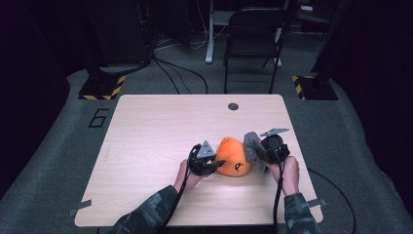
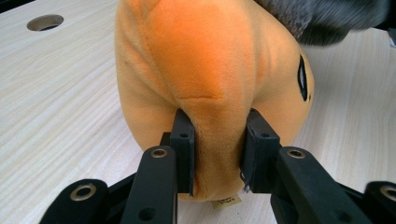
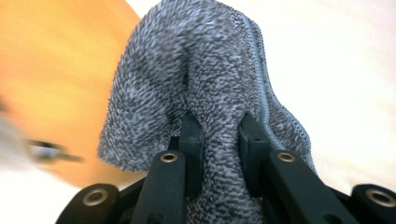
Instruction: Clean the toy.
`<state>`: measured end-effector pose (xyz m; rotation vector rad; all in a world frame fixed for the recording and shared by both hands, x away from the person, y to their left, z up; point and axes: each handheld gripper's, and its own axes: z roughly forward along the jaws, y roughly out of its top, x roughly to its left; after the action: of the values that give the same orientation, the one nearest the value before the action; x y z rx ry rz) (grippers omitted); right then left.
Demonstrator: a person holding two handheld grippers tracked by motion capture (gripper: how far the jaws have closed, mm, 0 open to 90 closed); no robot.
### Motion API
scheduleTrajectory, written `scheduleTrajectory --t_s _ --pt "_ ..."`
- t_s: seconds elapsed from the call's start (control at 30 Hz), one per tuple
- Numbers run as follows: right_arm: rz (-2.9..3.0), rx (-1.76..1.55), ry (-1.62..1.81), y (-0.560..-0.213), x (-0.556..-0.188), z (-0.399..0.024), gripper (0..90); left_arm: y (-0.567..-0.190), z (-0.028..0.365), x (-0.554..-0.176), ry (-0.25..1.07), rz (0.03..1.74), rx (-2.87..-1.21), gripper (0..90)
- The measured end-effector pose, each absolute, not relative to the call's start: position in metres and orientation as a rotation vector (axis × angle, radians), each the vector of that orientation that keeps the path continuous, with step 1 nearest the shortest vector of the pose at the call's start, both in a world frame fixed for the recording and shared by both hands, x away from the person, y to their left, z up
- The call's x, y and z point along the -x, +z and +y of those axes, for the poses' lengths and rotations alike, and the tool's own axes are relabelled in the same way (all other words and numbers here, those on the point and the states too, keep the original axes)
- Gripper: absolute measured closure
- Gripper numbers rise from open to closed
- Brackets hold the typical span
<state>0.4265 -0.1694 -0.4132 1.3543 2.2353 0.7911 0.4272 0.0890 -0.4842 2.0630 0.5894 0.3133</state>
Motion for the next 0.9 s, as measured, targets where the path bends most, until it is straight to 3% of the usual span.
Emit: scheduleTrajectory --t_s 0.17,0.43,0.63,0.83,0.9 --pt "2.281 -1.243 0.904 -0.402 -0.414 -0.142 75.4 -0.484 0.089 -0.427 0.309 0.589 -2.066 69.3" --pt "2.324 -1.248 0.794 -0.434 -0.423 -0.132 77.6 -0.487 0.089 -0.430 0.291 0.576 -2.078 63.2" --pt "2.320 -1.247 0.783 -0.440 -0.425 -0.133 77.6 -0.485 0.097 -0.438 0.221 0.552 -2.060 38.6" --pt "2.317 -1.253 0.786 -0.441 -0.425 -0.136 77.6 -0.483 0.117 -0.444 0.181 0.558 -2.040 18.8" --pt "2.318 -1.244 0.790 -0.441 -0.425 -0.136 77.5 -0.485 0.121 -0.446 0.164 0.558 -2.042 16.7"
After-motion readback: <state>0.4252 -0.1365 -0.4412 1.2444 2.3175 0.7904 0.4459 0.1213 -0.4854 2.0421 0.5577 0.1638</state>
